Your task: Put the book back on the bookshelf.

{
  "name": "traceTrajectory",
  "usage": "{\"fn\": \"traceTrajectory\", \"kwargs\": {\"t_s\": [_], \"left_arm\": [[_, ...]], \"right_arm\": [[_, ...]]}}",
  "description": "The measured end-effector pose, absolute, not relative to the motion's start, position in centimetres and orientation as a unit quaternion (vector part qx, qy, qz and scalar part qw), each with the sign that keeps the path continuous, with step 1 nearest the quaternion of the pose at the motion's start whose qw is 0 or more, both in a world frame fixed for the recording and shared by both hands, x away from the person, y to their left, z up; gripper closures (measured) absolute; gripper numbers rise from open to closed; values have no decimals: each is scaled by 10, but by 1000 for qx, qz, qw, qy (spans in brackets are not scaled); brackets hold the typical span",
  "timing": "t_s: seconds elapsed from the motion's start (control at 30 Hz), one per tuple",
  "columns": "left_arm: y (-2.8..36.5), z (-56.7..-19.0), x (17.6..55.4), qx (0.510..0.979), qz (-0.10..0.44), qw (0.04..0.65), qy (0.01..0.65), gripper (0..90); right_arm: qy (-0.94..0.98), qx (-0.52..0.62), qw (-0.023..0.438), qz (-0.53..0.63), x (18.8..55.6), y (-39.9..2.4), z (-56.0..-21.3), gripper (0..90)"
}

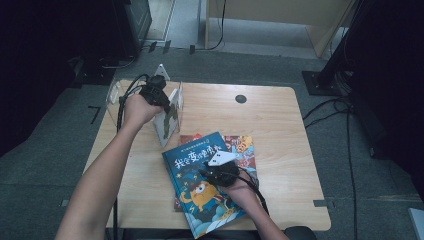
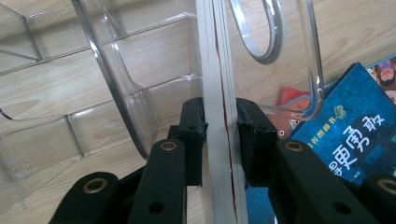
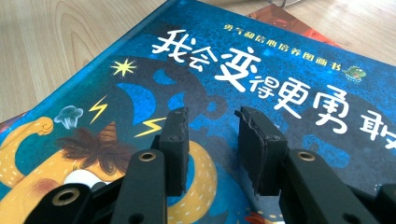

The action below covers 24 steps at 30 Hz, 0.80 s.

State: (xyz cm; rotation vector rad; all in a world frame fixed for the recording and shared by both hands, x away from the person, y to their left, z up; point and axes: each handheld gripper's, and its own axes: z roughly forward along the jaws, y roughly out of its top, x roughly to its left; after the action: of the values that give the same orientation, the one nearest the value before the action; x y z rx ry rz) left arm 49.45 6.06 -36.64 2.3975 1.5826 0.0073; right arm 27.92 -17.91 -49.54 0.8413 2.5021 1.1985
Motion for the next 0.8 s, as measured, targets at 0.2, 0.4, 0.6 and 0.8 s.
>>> {"fn": "traceTrajectory", "kwargs": {"t_s": [0.2, 0.4, 0.6, 0.8], "left_arm": [[68, -365, 494, 824, 21, 141, 549, 777], [69, -358, 493, 821, 30, 154, 550, 778], [67, -357, 495, 815, 40, 160, 555, 777], [61, -363, 501, 813, 49, 161, 558, 777]], "right_arm": [[857, 288, 121, 410, 279, -179, -495, 634], [857, 288, 122, 410, 279, -179, -495, 638], [857, 288, 122, 410, 279, -179, -495, 639], [857, 288, 122, 410, 279, -179, -495, 638]]}}
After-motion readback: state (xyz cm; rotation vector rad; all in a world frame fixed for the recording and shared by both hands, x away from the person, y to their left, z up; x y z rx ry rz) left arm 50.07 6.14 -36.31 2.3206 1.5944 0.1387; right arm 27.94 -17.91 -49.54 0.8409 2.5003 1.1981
